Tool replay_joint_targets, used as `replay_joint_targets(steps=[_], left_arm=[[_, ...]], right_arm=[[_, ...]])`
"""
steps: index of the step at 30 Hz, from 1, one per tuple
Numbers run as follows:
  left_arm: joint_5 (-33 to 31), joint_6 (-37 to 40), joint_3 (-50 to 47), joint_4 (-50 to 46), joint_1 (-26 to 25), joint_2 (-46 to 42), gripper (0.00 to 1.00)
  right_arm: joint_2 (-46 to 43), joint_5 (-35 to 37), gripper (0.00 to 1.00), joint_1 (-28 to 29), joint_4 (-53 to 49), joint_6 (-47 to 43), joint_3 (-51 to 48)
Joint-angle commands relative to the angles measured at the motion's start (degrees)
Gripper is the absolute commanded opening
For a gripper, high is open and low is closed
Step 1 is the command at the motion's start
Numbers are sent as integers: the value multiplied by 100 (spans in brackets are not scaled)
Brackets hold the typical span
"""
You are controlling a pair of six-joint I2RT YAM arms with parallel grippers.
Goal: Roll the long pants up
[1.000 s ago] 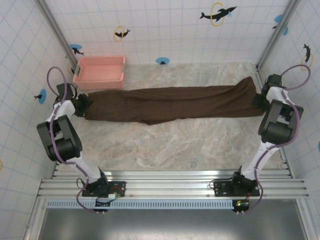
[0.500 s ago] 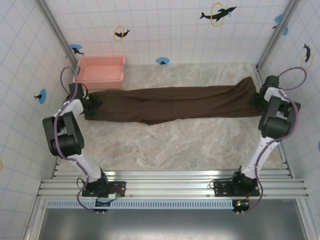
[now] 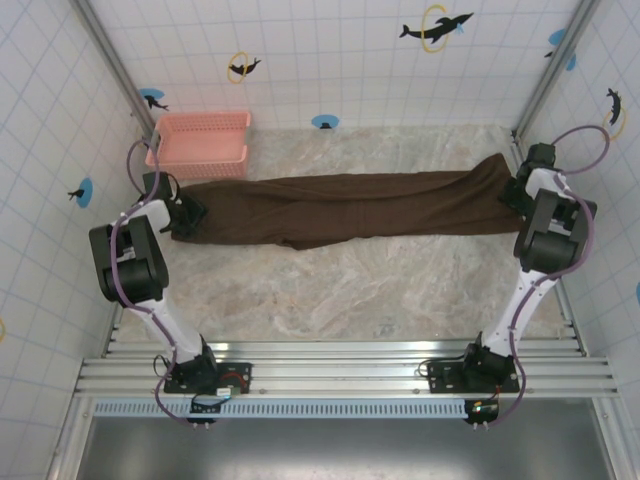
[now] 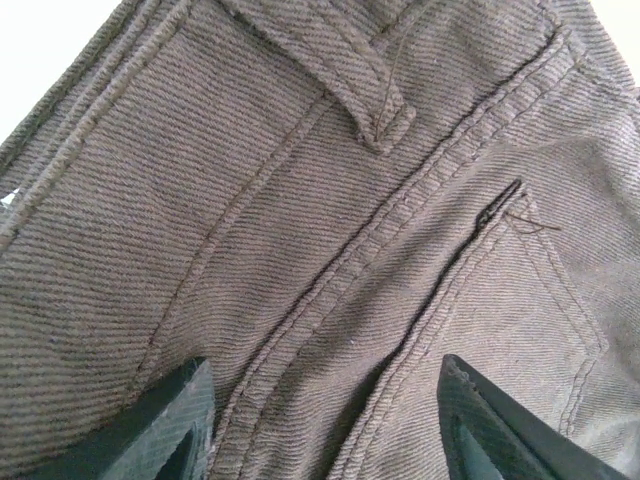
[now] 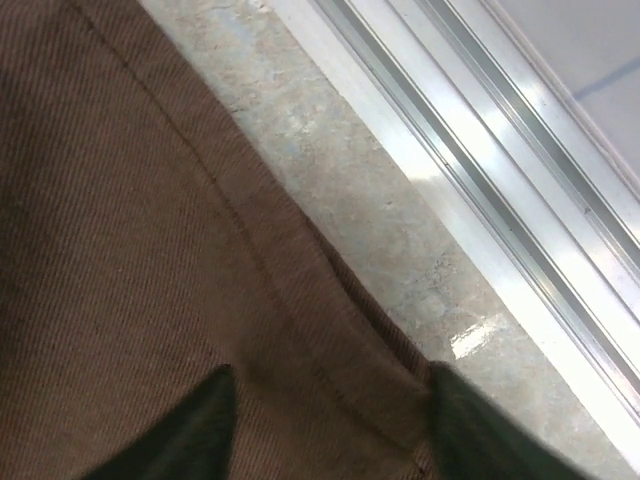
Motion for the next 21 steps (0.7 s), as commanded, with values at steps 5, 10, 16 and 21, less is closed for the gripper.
replay_joint_targets(steps=[5, 10, 16, 21], left_arm=[[-142, 46, -4, -137, -93, 304, 19], [-224, 64, 72, -275, -111, 495, 0], [-295, 124, 136, -396, -115, 731, 0], [-522, 292, 503, -904, -146, 846, 0]], right_arm=[[38, 134, 0, 69, -138, -72, 134], [-484, 579, 0, 100, -264, -145, -234], [-934, 931, 0, 68, -598, -231, -379], [-1159, 1174, 0, 91, -810, -236, -457]])
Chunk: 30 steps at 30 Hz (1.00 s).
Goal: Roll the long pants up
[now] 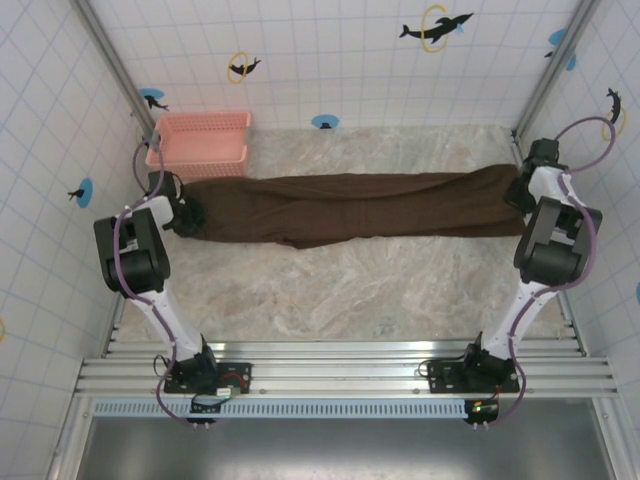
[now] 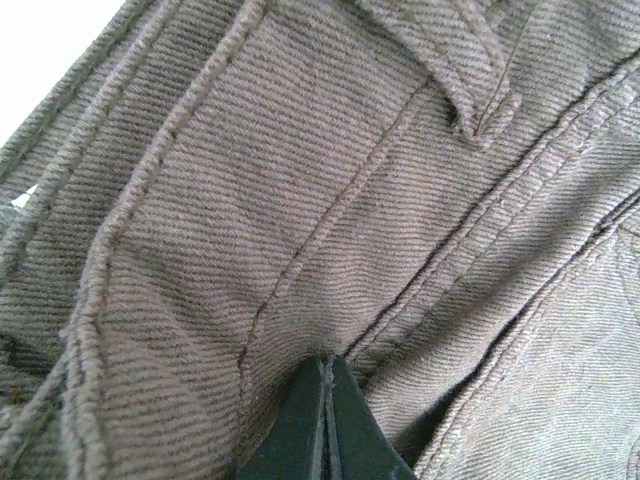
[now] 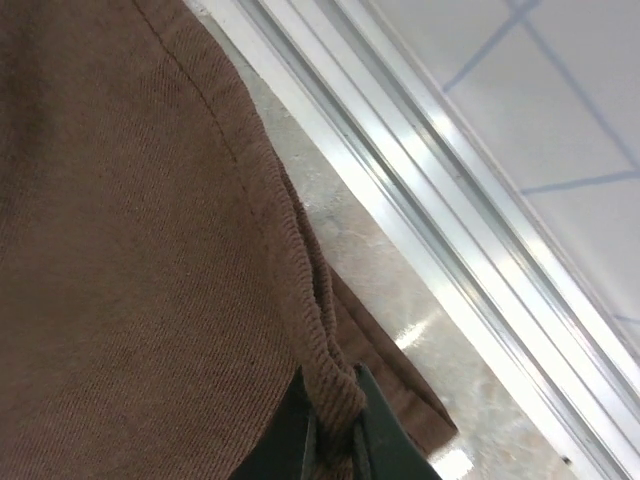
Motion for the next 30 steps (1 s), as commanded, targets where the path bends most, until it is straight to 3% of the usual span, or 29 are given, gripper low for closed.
replay_joint_targets(steps=[1, 19, 21, 23, 27, 30], left_arm=[[-397, 243, 198, -832, -56, 373, 0], [-906, 504, 564, -1630, -52, 371, 0], [-964, 570, 627, -1729, -41, 363, 0], [-1018, 643, 660, -1821, -3, 314, 0], [-1044, 766, 567, -1894, 168, 118, 0], [-1020, 877, 442, -1916, 325, -76, 0]], right_arm=[[-330, 441, 0, 13, -301, -55, -124], [14, 768, 3, -187, -683, -207, -42], [78, 848, 16, -149, -766, -223, -5], [93, 1040, 48, -118, -866, -244, -5], [-287, 930, 67, -16, -749, -272, -87], [-763, -101, 78, 335, -362, -440, -208]])
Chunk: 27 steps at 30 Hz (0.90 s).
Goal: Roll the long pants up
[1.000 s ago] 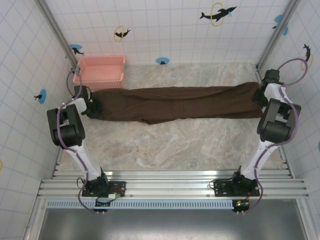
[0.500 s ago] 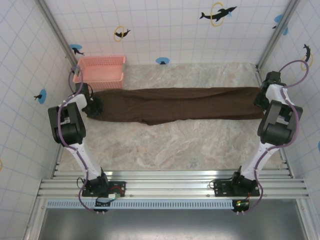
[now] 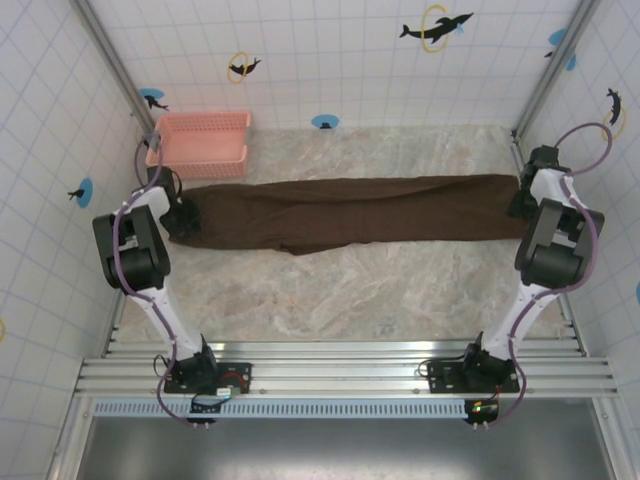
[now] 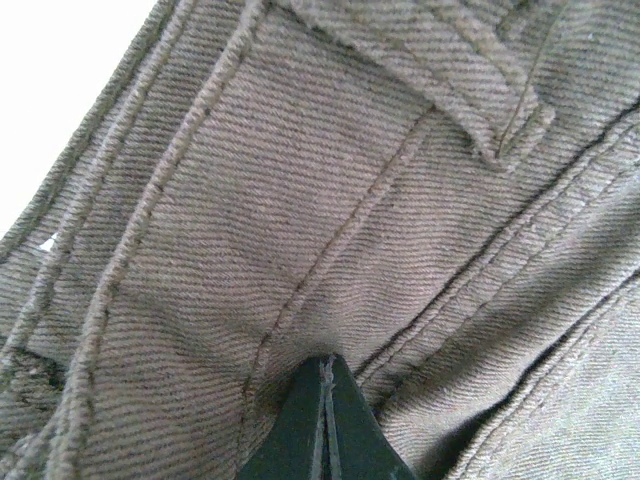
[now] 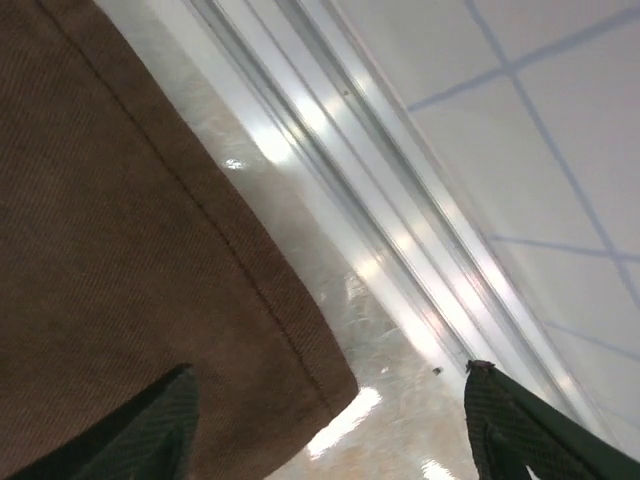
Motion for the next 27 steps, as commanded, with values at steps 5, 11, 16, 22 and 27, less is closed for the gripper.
replay_joint_targets(steps=[5, 11, 16, 22, 27], left_arm=[[-453, 449, -276, -611, 291, -617, 1], [-425, 624, -368, -630, 304, -1198, 24], [-119, 617, -447, -541, 305, -1588, 43], [267, 646, -696, -275, 294, -1889, 58], [501, 772, -890, -123, 291, -2026, 69]], right_arm=[[-805, -2362, 100, 1471, 547, -111, 178], [-468, -3164, 99, 2685, 813, 265, 400], [-117, -3515, 99, 3141, 901, 517, 499], [278, -3941, 99, 3617, 741, 525, 754], [642, -4139, 99, 3834, 697, 625, 967]])
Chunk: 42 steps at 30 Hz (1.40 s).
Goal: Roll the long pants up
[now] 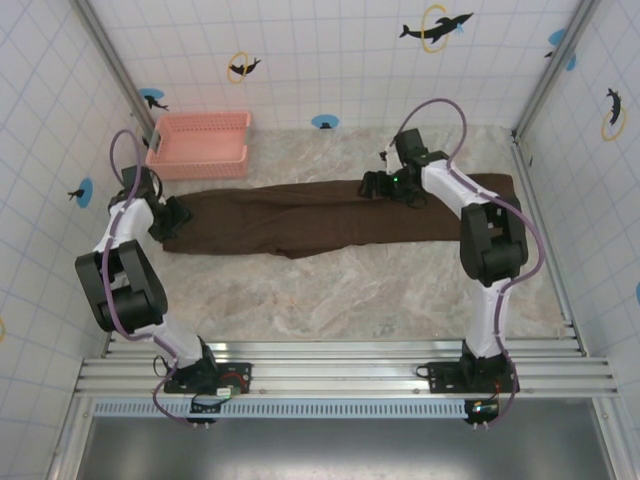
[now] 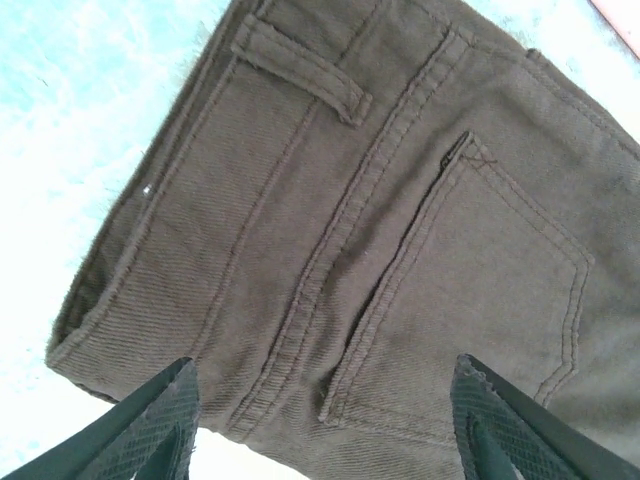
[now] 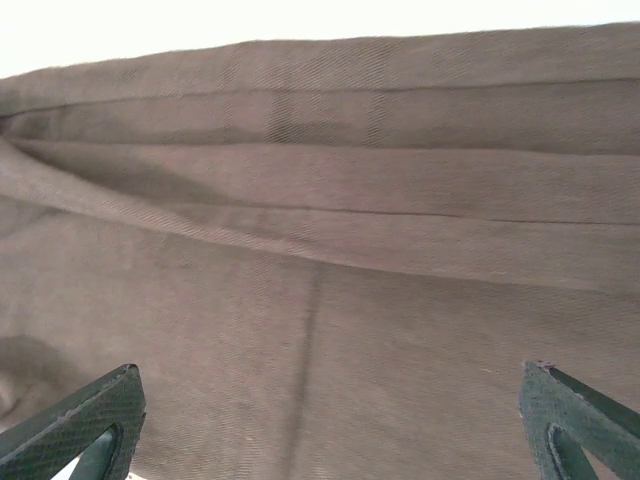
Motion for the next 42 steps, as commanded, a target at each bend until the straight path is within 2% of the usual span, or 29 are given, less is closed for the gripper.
replay_joint_targets(steps=[1, 2, 3, 4, 17, 24, 30, 36, 40, 42], left_arm=[[271, 161, -142, 154, -11, -218, 73], [307, 169, -160, 176, -19, -223, 78], [356, 182, -169, 199, -32, -234, 96], [385, 191, -188, 217, -46, -228, 97], [482, 239, -391, 442, -379, -269, 97], [504, 387, -516, 448, -478, -503, 97], [536, 529, -761, 413, -539, -865, 97], [505, 715, -1070, 255, -640, -1395, 97], [417, 893, -1209, 103, -702, -1824, 97], [395, 960, -1185, -31, -701, -1951, 97]], right_arm=[[252, -231, 99, 123, -126, 109, 304], [298, -222, 99, 166, -157, 121, 347], [338, -222, 99, 199, -173, 122, 389], [380, -222, 99, 228, -202, 130, 421], [935, -187, 99, 394, -336, 142, 767], [1443, -137, 99, 391, -580, 45, 1458], [2084, -73, 99, 396, -935, -26, 2457], [2804, 23, 99, 315, -1394, -97, 3946], [3270, 580, 99, 36, -1772, -69, 4927], [3154, 1009, 99, -206, -2071, -145, 4933]])
